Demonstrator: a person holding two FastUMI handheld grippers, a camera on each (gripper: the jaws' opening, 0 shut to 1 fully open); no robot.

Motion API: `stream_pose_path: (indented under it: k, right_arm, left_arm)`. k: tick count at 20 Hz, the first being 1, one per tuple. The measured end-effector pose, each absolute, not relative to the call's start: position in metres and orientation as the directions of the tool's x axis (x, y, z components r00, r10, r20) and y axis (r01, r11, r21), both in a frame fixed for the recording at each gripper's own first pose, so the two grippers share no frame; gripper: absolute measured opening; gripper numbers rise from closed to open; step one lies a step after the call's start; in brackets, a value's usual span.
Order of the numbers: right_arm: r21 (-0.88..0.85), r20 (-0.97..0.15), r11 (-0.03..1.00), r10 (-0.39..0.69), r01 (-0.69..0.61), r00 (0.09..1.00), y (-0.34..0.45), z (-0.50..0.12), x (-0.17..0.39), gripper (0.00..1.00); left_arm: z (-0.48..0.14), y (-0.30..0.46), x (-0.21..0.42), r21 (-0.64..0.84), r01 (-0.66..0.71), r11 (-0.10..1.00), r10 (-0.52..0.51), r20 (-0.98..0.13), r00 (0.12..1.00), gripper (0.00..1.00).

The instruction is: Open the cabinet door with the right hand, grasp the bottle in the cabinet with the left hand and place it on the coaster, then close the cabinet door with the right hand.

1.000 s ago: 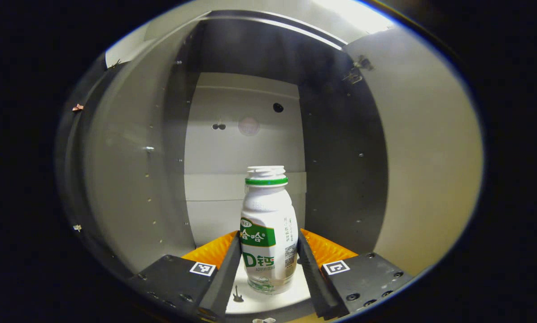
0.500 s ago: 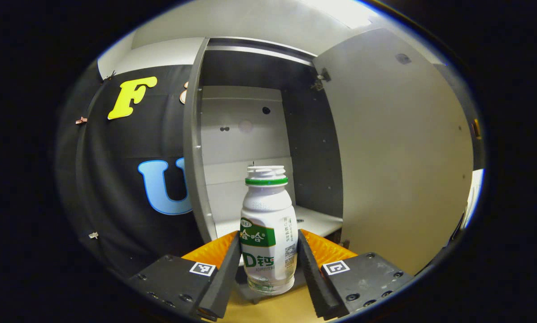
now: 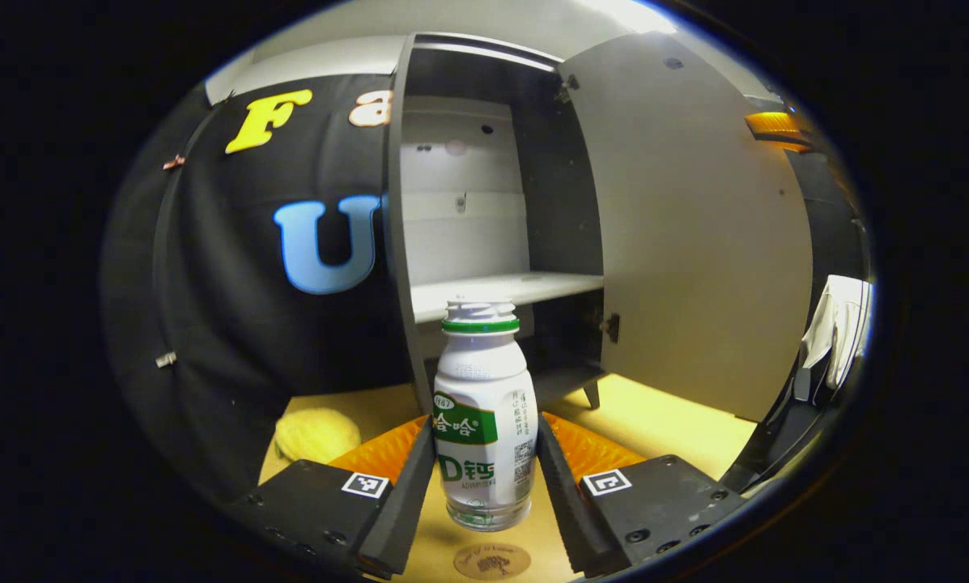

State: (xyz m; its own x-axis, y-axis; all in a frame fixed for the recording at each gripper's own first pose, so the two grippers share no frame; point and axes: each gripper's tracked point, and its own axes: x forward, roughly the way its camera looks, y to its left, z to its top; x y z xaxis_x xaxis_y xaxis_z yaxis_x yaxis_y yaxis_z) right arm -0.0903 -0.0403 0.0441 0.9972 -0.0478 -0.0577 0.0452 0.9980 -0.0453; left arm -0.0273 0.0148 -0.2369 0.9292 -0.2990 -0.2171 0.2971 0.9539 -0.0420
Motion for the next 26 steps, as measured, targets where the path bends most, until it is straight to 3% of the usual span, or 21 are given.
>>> stream_pose_path:
  k: [1, 4, 8, 12, 16, 22, 25, 26]
  right_arm:
    - [-0.062, -0.053, 0.998, -0.032, 0.029, 0.998, -0.032, 0.043, -0.090, 0.20]
    - [-0.049, -0.036, 0.999, 0.012, -0.014, 0.999, -0.018, 0.043, -0.094, 0.19]
    - [-0.089, -0.065, 0.996, -0.032, 0.026, 0.997, -0.027, 0.016, -0.090, 0.18]
    - [-0.074, -0.036, 0.997, 0.009, -0.012, 0.999, -0.012, 0.015, -0.091, 0.19]
    - [-0.088, -0.055, 0.996, 0.022, -0.026, 0.998, -0.006, 0.009, -0.088, 0.19]
    - [-0.069, -0.079, 0.994, 0.080, -0.086, 0.994, 0.016, 0.008, -0.085, 0.18]
    - [-0.078, -0.093, 0.992, 0.095, -0.102, 0.991, 0.023, 0.008, -0.082, 0.18]
    - [-0.075, -0.095, 0.992, 0.090, -0.097, 0.991, 0.022, 0.009, -0.082, 0.18]
  left_arm:
    - [-0.249, 0.017, -0.034, -0.057, 0.296, 0.953, -0.302, -0.208, 0.931, 0.72]
    - [-0.291, 0.018, -0.047, -0.117, 0.291, 0.950, -0.309, -0.186, 0.933, 0.72]
    - [-0.339, 0.024, -0.049, -0.127, 0.239, 0.963, -0.261, -0.195, 0.946, 0.72]
    - [-0.380, 0.028, -0.058, -0.139, 0.225, 0.964, -0.252, -0.224, 0.942, 0.72]
    - [-0.377, 0.038, -0.063, -0.191, 0.195, 0.962, -0.224, -0.149, 0.963, 0.73]
    - [-0.367, 0.044, -0.066, -0.172, 0.166, 0.971, -0.188, -0.121, 0.975, 0.77]
    - [-0.365, 0.046, -0.063, -0.127, 0.181, 0.975, -0.197, -0.130, 0.972, 0.93]
    - [-0.366, 0.045, -0.060, -0.120, 0.193, 0.974, -0.210, -0.143, 0.967, 0.93]
